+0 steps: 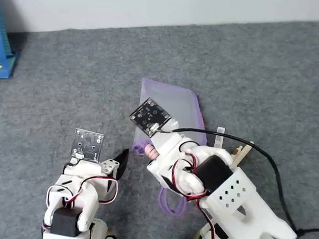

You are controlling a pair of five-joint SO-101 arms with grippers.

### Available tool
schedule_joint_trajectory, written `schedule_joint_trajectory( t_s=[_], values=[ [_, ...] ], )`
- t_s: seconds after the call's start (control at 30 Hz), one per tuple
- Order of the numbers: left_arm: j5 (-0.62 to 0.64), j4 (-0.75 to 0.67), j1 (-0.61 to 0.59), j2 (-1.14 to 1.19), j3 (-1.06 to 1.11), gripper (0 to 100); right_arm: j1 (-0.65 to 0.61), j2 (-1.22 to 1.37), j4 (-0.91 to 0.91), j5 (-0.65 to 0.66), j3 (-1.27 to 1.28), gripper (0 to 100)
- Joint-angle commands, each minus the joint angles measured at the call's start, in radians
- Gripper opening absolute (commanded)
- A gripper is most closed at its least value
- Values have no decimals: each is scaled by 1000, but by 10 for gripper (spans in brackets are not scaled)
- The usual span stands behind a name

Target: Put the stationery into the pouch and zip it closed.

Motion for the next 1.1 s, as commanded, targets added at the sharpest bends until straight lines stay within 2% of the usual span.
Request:
schedule_joint_trajectory(
  t_s=[0.0,0.2,0.37,0.57,0.8,1.07],
  values=[
    [-9,9,8,-8,-64,246,18,-35,-22,8,-9,8],
    [-8,6,18,-8,-71,246,13,-33,-22,8,-9,8],
    [-6,3,94,-8,-71,246,-4,-36,-19,8,-9,8],
    [-2,-74,100,-8,-42,245,-8,-41,-13,8,-8,8],
    [-2,15,106,-8,-94,245,-7,-41,-15,8,-8,8],
    [-2,28,107,-8,-102,245,-5,-41,-16,8,-8,8]
  ],
)
